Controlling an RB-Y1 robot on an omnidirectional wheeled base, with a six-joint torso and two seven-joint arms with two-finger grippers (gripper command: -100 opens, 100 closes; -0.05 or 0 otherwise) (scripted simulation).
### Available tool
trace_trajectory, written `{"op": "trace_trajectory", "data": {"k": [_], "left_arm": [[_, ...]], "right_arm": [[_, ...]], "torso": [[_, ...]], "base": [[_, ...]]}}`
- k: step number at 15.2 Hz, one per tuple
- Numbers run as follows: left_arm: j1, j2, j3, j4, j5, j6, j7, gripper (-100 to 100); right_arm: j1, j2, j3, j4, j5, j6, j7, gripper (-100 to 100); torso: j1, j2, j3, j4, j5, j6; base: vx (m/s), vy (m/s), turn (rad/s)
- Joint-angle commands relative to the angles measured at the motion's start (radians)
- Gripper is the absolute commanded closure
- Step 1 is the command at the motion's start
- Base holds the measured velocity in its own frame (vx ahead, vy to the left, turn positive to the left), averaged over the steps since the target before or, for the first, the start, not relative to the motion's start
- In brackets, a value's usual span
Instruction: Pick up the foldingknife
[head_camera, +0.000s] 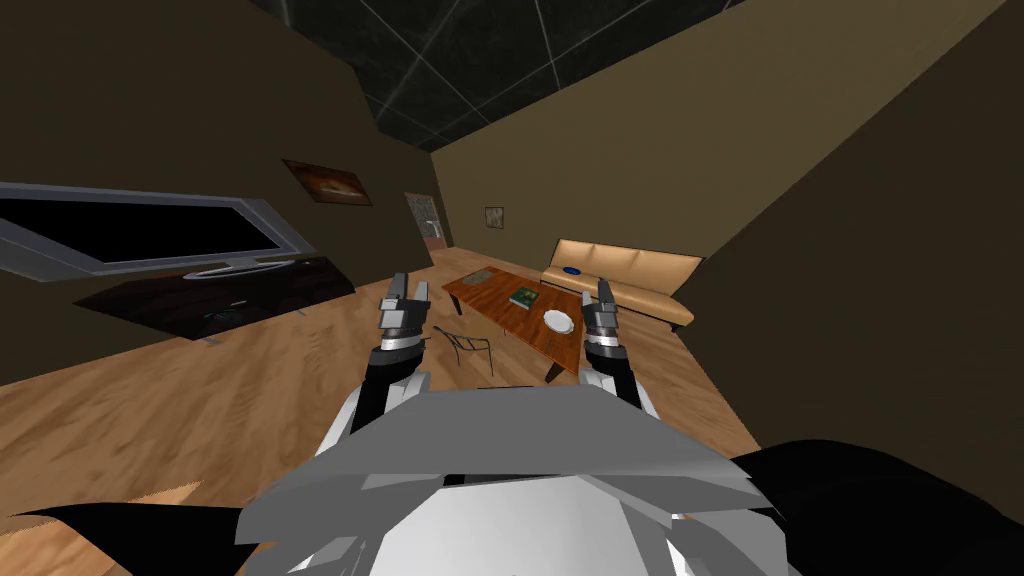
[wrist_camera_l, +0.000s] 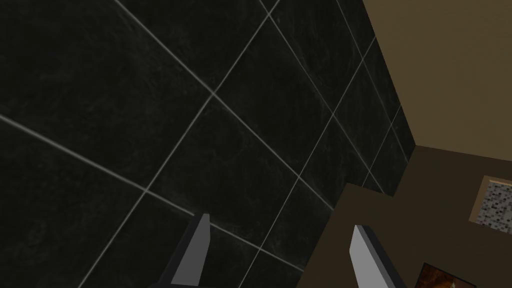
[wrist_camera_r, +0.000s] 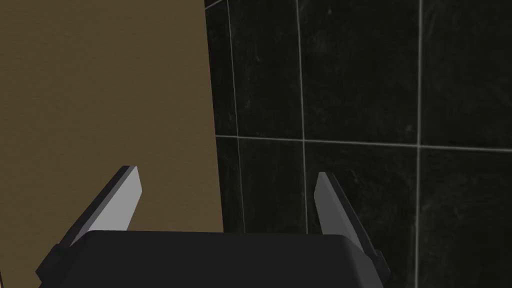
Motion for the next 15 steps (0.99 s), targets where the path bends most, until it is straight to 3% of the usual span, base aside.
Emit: {"op": "trace_trajectory", "data": {"k": [1,7,15], "left_arm": [[0.0,0.0,0.0,0.0,0.0,0.0,0.0,0],[0.0,0.0,0.0,0.0,0.0,0.0,0.0,0],[0.0,0.0,0.0,0.0,0.0,0.0,0.0,0]], "right_arm": [[-0.005,-0.035,-0.002,0.024,-0.004,0.016,0.009,-100],[-0.03,-0.105,-0.011,0.136,-0.022,0.092,0.052,-100],[-0.062,-0.153,-0.023,0.288,-0.045,0.189,0.105,-100]], "torso": [[0.0,0.0,0.0,0.0,0.0,0.0],[-0.002,-0.002,-0.001,-0.001,0.0,0.0],[-0.001,-0.003,-0.002,-0.001,0.0,0.0]], "base": [[0.007,0.0,0.062],[0.026,-0.01,0.125],[0.032,-0.013,0.129]]}}
